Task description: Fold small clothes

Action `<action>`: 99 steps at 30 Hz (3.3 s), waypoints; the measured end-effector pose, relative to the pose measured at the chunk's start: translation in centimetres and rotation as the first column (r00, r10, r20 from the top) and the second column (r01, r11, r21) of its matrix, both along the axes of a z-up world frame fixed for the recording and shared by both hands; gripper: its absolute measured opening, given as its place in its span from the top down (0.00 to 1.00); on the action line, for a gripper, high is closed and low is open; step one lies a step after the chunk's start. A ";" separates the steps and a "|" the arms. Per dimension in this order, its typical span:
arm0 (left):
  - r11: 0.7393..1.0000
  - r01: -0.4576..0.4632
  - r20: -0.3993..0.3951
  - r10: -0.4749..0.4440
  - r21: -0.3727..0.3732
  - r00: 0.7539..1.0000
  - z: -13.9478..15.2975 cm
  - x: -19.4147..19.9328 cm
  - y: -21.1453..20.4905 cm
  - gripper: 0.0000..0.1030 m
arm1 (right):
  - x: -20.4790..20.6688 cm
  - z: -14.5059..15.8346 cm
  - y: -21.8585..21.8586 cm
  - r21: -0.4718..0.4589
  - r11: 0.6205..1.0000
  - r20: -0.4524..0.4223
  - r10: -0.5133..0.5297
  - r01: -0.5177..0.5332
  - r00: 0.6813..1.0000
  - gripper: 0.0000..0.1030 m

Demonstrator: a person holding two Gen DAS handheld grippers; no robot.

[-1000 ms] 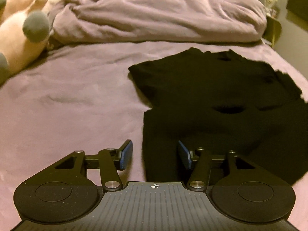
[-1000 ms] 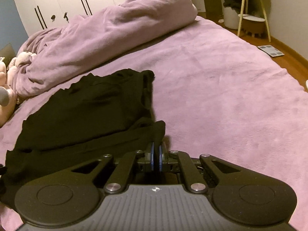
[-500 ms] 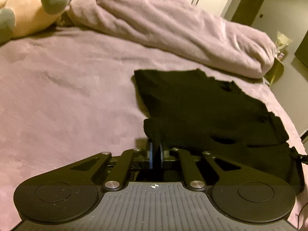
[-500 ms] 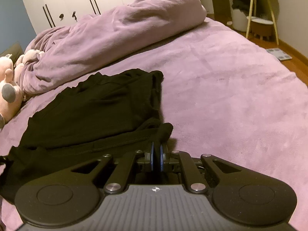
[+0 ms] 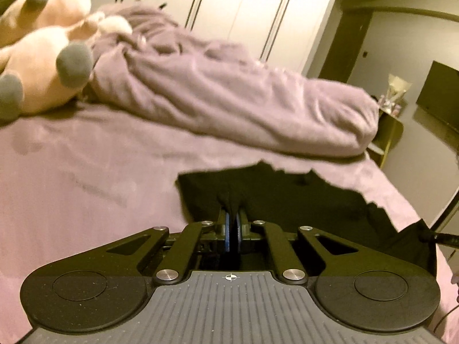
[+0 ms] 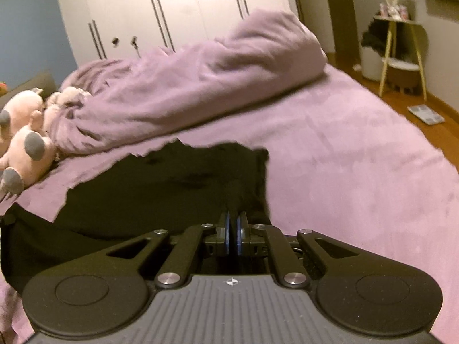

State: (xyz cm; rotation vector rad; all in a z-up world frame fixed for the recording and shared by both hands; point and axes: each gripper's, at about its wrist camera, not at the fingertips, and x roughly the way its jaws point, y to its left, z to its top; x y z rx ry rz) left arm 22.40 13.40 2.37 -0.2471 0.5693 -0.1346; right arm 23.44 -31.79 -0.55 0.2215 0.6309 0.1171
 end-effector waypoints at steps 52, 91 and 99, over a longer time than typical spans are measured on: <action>0.978 -0.173 -0.300 0.131 -0.119 0.945 -7.7 3.1 -0.2 0.84 | 3.6 -6.0 1.7 -0.125 0.992 -0.125 -0.037 0.021 0.991 0.91; 0.781 -0.316 -0.376 0.113 -0.539 0.920 -12.0 5.8 5.0 0.64 | 2.5 -7.6 19.1 -0.276 0.936 -0.025 0.220 -0.219 0.975 0.82; 0.757 -0.340 -0.389 0.124 -0.558 0.913 -11.8 6.8 5.0 0.87 | 2.8 -8.5 19.8 -0.306 0.925 -0.041 0.222 -0.223 0.974 0.82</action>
